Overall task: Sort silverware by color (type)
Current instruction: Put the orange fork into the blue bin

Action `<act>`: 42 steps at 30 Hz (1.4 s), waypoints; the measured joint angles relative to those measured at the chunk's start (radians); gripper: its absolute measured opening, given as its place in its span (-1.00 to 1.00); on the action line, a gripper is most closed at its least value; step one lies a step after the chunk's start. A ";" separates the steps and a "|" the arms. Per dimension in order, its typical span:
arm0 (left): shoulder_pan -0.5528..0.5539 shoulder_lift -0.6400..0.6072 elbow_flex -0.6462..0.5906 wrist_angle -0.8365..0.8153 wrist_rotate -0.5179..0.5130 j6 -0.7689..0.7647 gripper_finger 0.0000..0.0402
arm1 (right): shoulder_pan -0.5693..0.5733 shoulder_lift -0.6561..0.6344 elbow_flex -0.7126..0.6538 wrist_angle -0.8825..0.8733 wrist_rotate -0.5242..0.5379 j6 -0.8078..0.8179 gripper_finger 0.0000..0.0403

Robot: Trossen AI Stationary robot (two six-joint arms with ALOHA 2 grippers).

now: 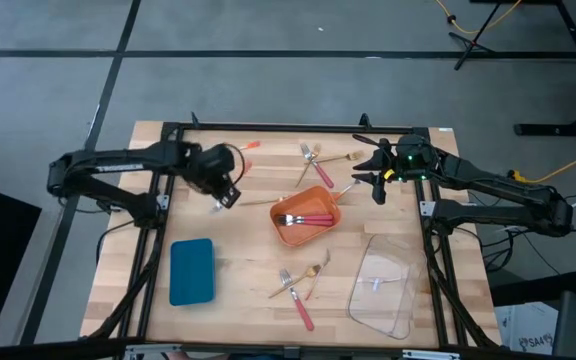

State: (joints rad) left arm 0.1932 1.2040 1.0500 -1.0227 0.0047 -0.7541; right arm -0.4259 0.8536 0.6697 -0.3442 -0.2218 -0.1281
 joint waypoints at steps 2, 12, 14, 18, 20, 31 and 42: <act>-0.074 -0.017 0.000 -0.001 -0.018 -0.092 -0.98 | 0.000 0.000 0.000 0.000 0.000 0.000 -0.50; -0.456 -0.017 0.000 -0.049 -0.127 -0.576 -0.98 | 0.000 0.000 0.000 -0.001 0.000 0.000 -0.50; -0.528 -0.011 0.001 -0.050 -0.167 -0.674 -0.98 | 0.000 0.000 0.000 -0.002 0.000 0.000 -0.50; -0.655 0.017 0.001 -0.061 -0.223 -0.845 -0.98 | 0.000 0.000 0.000 -0.004 0.000 0.000 -0.50; -0.705 0.039 0.001 -0.067 -0.227 -0.910 -0.98 | 0.000 0.000 0.000 -0.004 0.000 0.000 -0.50; -0.879 0.221 0.001 -0.070 -0.190 -1.137 -0.98 | 0.000 0.000 0.000 -0.004 0.000 -0.001 -0.50; -1.000 0.336 0.001 -0.087 -0.189 -1.263 -0.98 | 0.000 0.000 0.000 -0.004 0.000 0.000 -0.50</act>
State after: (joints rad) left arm -0.8068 1.5395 1.0508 -1.1093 -0.1848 -2.0171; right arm -0.4259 0.8536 0.6697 -0.3481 -0.2215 -0.1284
